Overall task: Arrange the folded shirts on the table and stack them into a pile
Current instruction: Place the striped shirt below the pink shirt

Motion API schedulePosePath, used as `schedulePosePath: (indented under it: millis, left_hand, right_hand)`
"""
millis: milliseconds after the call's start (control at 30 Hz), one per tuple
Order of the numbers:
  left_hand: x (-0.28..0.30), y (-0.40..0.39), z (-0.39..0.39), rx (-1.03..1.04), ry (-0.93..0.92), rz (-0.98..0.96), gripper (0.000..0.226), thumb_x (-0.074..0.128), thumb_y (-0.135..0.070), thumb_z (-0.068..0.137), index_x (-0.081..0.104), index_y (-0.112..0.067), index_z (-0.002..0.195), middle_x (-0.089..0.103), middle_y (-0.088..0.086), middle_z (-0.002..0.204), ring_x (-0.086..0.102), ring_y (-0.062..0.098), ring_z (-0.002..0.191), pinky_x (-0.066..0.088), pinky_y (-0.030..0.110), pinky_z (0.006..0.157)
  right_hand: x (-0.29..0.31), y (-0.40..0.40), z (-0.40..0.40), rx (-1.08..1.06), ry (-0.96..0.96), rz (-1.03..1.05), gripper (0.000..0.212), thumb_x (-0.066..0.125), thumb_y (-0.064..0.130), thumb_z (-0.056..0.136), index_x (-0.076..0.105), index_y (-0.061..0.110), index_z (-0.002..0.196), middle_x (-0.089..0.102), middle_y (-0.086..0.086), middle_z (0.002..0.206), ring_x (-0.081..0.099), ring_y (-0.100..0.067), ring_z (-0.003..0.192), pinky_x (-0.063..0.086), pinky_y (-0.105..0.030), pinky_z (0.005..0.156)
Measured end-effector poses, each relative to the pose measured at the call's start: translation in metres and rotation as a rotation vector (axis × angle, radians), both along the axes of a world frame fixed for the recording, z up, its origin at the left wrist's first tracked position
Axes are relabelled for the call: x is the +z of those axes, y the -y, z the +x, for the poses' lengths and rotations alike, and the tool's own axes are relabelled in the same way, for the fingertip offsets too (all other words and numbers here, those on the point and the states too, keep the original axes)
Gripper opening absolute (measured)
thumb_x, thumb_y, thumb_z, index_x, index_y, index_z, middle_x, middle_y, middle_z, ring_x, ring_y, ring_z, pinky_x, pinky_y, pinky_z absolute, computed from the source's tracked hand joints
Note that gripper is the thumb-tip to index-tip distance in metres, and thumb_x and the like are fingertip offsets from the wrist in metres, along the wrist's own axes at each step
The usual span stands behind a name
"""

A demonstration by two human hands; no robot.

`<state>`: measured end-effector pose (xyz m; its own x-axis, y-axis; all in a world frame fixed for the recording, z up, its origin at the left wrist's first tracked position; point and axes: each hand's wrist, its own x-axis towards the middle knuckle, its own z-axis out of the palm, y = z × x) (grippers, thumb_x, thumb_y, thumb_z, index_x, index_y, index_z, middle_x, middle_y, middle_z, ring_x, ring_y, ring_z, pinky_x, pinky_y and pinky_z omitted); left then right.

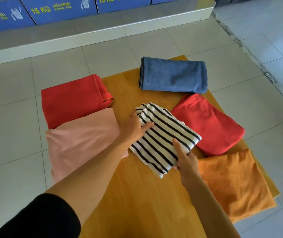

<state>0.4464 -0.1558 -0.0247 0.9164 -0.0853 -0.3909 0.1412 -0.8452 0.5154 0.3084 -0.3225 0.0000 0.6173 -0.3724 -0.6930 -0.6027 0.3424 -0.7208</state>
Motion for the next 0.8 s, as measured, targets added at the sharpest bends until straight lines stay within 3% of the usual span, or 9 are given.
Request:
schedulePosePath:
  millis: [67,133,233,300,367,467,600,700,800]
  left_hand:
    - [0.01,0.004,-0.019,0.123,-0.177,-0.204,0.075,0.062,-0.065,0.079,0.047,-0.011,0.128,0.061,0.003,0.119,0.061,0.026,0.109,0.05,0.034,0.09]
    - [0.023,0.005,-0.04,0.188,-0.332,-0.344,0.06,0.058,-0.068,0.08,0.059,-0.017,0.112,0.066,-0.003,0.107,0.064,0.022,0.107,0.052,0.033,0.09]
    - [0.041,-0.006,-0.078,0.311,-0.452,-0.531,0.074,0.049,-0.078,0.078,0.056,-0.023,0.128,0.062,-0.009,0.121,0.058,0.016,0.115,0.048,0.035,0.099]
    - [0.053,-0.02,-0.108,0.425,-0.473,-0.652,0.072,0.052,-0.077,0.077,0.05,-0.028,0.13,0.06,-0.01,0.125,0.059,0.015,0.111,0.053,0.035,0.09]
    - [0.068,-0.037,-0.144,0.501,-0.435,-0.772,0.048,0.057,-0.066,0.082,0.053,-0.035,0.118,0.065,-0.01,0.118,0.063,0.009,0.099,0.054,0.027,0.074]
    - [0.083,-0.064,-0.201,0.593,-0.334,-0.83,0.028,0.057,-0.057,0.086,0.056,-0.041,0.11,0.07,-0.012,0.107,0.067,0.008,0.095,0.055,0.025,0.07]
    - [0.09,-0.097,-0.261,0.84,-0.177,-0.85,0.019,0.05,-0.052,0.09,0.051,-0.043,0.107,0.067,-0.01,0.104,0.065,0.009,0.094,0.054,0.024,0.068]
    - [0.086,-0.119,-0.287,0.979,-0.06,-0.791,0.033,0.047,-0.05,0.094,0.05,-0.034,0.122,0.065,-0.009,0.105,0.064,0.01,0.093,0.055,0.024,0.069]
    - [0.064,-0.137,-0.295,1.052,-0.048,-0.687,0.052,0.047,-0.054,0.093,0.049,-0.024,0.135,0.062,-0.001,0.114,0.06,0.02,0.104,0.052,0.035,0.086]
  right_hand:
    - [-0.002,0.002,-0.004,-0.071,0.007,-0.03,0.042,0.082,0.04,0.08,0.068,0.02,0.114,0.077,-0.003,0.103,0.075,-0.02,0.09,0.062,-0.039,0.074]
    - [0.0,0.004,-0.01,-0.107,0.005,-0.032,0.036,0.082,0.035,0.081,0.069,0.021,0.111,0.078,-0.005,0.101,0.076,-0.026,0.091,0.062,-0.047,0.08]
    - [0.006,0.007,-0.03,-0.094,-0.011,-0.082,0.037,0.08,0.035,0.082,0.068,0.021,0.114,0.078,-0.008,0.1,0.076,-0.03,0.09,0.062,-0.051,0.081]
    - [0.012,0.008,-0.049,-0.058,-0.01,-0.136,0.042,0.079,0.035,0.083,0.063,0.024,0.12,0.075,-0.006,0.105,0.074,-0.029,0.093,0.061,-0.051,0.083]
    - [0.02,0.006,-0.068,0.019,0.027,-0.143,0.045,0.078,0.035,0.083,0.059,0.029,0.123,0.073,-0.005,0.109,0.072,-0.029,0.096,0.06,-0.053,0.083]
    - [0.036,-0.006,-0.088,0.187,0.092,-0.099,0.044,0.077,0.035,0.083,0.06,0.032,0.124,0.074,-0.005,0.109,0.073,-0.029,0.097,0.061,-0.054,0.081]
    - [0.055,-0.04,-0.094,0.441,0.182,-0.078,0.041,0.074,0.037,0.086,0.06,0.026,0.124,0.076,-0.004,0.106,0.076,-0.025,0.093,0.063,-0.049,0.075]
    - [0.059,-0.075,-0.085,0.565,0.206,-0.083,0.035,0.072,0.042,0.087,0.063,0.026,0.117,0.077,-0.001,0.102,0.076,-0.018,0.087,0.064,-0.038,0.07]
    - [0.039,-0.108,-0.073,0.633,0.168,-0.125,0.036,0.068,0.049,0.09,0.06,0.028,0.119,0.074,0.003,0.103,0.073,-0.017,0.09,0.062,-0.033,0.072]
